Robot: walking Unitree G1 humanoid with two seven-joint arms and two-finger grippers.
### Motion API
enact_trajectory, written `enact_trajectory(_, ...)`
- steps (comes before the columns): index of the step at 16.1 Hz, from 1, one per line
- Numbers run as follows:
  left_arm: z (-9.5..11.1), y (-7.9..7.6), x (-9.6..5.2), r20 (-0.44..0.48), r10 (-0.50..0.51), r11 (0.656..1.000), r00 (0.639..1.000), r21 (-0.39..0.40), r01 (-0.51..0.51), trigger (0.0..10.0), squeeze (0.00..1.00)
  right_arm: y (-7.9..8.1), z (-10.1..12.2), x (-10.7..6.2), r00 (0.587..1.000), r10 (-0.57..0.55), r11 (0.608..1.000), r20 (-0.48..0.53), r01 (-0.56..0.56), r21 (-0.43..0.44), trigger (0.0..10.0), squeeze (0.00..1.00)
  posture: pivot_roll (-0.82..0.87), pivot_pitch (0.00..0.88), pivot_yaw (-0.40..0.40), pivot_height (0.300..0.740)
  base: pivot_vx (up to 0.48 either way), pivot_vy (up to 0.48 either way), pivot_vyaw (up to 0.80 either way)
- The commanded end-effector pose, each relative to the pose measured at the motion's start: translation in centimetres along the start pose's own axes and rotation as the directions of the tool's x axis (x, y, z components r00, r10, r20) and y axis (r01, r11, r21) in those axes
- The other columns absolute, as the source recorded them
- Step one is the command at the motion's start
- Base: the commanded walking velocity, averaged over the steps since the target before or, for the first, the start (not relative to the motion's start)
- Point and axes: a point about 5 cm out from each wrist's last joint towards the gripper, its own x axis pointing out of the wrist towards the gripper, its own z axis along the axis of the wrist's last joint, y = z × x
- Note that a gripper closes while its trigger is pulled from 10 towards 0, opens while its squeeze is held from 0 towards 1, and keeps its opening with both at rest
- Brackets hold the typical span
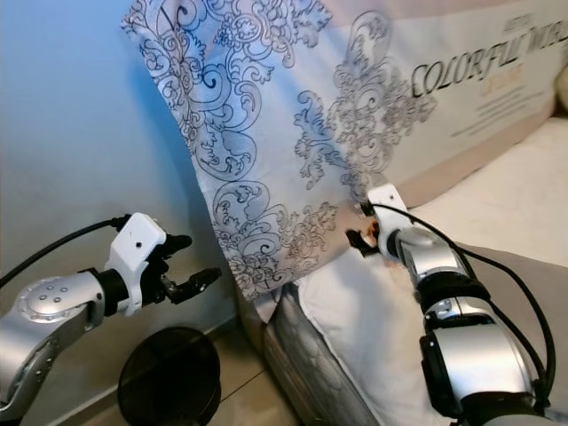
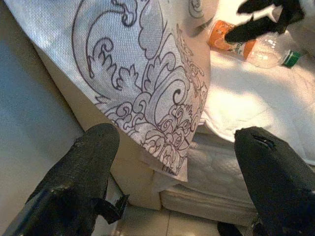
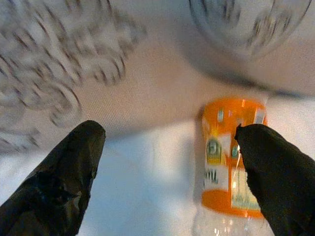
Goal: Clean up the room
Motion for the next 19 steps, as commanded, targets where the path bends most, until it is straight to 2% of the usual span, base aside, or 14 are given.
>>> enact_trajectory(1, 0.4, -0.2, -0.4, 0.006, -0.022, 1.0, 1.0, 0.006, 0.022, 10.0, 0.0, -0.9, 0.1, -0.2, 0.999, -0.04, 0.999, -0.001, 0.04, -0.007, 10.0, 1.0, 0.14, 0.0, 0.008, 0.74, 0.0, 0.0, 0.0)
enact_trajectory(6, 0.8, 0.0, -1.8, -0.014, -0.061, 0.998, 0.998, 0.023, 0.061, 10.0, 0.0, -2.8, -0.9, -0.8, 0.984, -0.177, 0.983, -0.014, 0.177, 0.045, 10.0, 1.0, 0.17, 0.046, 0.037, 0.74, 0.0, 0.0, 0.0)
enact_trajectory(7, 0.8, 0.0, -2.1, -0.023, -0.068, 0.997, 0.997, 0.023, 0.068, 10.0, 0.0, -3.1, -1.3, -1.0, 0.98, -0.199, 0.975, -0.02, 0.2, 0.092, 10.0, 1.0, 0.17, 0.053, 0.047, 0.74, 0.0, 0.0, 0.0)
enact_trajectory(9, 1.0, -0.1, -2.4, -0.025, -0.078, 0.997, 0.997, 0.026, 0.079, 10.0, 0.0, -3.6, -2.0, -1.2, 0.973, -0.229, 0.965, -0.035, 0.231, 0.12, 10.0, 1.0, 0.18, 0.062, 0.054, 0.74, 0.0, 0.0, 0.0)
enact_trajectory(10, 1.2, -0.1, -2.4, -0.021, -0.086, 0.996, 0.996, 0.028, 0.087, 10.0, 0.0, -3.7, -2.6, -1.2, 0.972, -0.232, 0.959, -0.046, 0.237, 0.157, 10.0, 0.0, 0.19, 0.069, 0.06, 0.74, 0.0, 0.0, 0.0)
enact_trajectory(11, 1.5, 0.0, -2.7, -0.012, -0.09, 0.996, 0.996, 0.027, 0.09, 10.0, 0.0, -3.7, -3.1, -1.3, 0.971, -0.233, 0.952, -0.056, 0.239, 0.193, 10.0, 0.0, 0.21, 0.089, 0.073, 0.74, 0.0, 0.0, 0.0)
enact_trajectory(15, 1.6, 0.0, -3.5, -0.027, -0.1, 0.994, 0.995, 0.03, 0.101, 10.0, 0.0, -3.9, -4.3, -1.5, 0.964, -0.25, 0.951, -0.093, 0.262, 0.161, 10.0, 0.0, 0.23, 0.122, 0.091, 0.74, 0.0, 0.0, 0.0)
enact_trajectory(19, 1.8, -0.3, -4.2, -0.037, -0.122, 0.992, 0.992, 0.03, 0.124, 10.0, 0.0, -5.0, -4.7, -2.1, 0.94, -0.326, 0.931, -0.097, 0.337, 0.138, 10.0, 0.0, 0.25, 0.142, 0.097, 0.74, 0.0, 0.0, 0.0)
